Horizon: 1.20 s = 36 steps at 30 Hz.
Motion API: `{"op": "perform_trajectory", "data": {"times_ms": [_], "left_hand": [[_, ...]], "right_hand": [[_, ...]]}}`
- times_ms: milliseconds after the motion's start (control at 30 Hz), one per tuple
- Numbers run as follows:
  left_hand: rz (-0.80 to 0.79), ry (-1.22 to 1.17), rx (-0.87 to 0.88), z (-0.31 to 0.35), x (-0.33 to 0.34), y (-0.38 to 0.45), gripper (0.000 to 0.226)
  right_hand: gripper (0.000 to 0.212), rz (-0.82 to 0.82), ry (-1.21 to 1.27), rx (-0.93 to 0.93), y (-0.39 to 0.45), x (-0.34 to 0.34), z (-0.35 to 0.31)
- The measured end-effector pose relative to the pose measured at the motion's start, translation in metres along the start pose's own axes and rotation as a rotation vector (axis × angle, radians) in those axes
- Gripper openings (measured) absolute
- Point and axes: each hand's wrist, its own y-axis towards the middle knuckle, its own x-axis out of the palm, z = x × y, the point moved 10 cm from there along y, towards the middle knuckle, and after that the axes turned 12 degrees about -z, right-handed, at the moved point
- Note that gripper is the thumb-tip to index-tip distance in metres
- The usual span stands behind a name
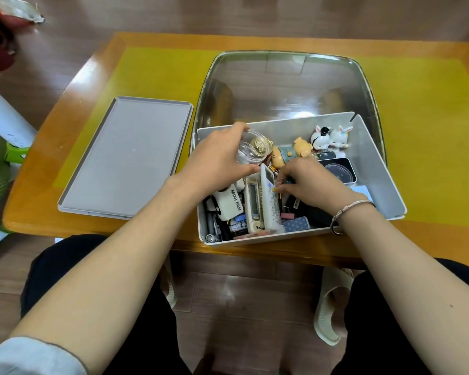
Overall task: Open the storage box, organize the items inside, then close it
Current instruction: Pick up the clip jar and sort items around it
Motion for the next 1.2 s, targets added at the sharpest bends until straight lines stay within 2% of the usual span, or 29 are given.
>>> {"op": "perform_trajectory", "data": {"times_ms": [133, 300, 500, 733, 867, 1067, 1200], "left_hand": [[0.026, -0.020, -0.016, -0.003, -0.005, -0.001, 0.082], [0.028, -0.040, -0.027, 0.000, -0.003, -0.001, 0.085], [-0.035, -0.008, 0.103, 0.013, 0.007, 0.001, 0.074], [-0.020, 0.002, 0.076, 0.013, 0.011, 0.003, 0.072], [-0.001, -0.061, 0.086, 0.017, 0.008, 0.001, 0.072], [0.010, -0.058, 0.049, 0.019, 0.010, 0.001, 0.074], [0.011, -0.064, 0.078, 0.023, 0.011, -0.001, 0.072]], "right_hand": [[0.011, 0.076, 0.140, 0.018, -0.008, -0.013, 0.010], [0.004, 0.185, 0.207, 0.019, -0.018, -0.036, 0.016], [0.007, 0.307, 0.196, 0.028, -0.027, -0.054, 0.014], [0.011, 0.506, 0.356, -0.175, -0.050, -0.079, -0.006], [0.016, 0.516, 0.493, -0.283, -0.056, -0.082, -0.015], [0.008, 0.483, 0.648, -0.332, -0.050, -0.076, -0.017], [0.016, 0.480, 0.622, -0.325, -0.048, -0.076, -0.017]]}}
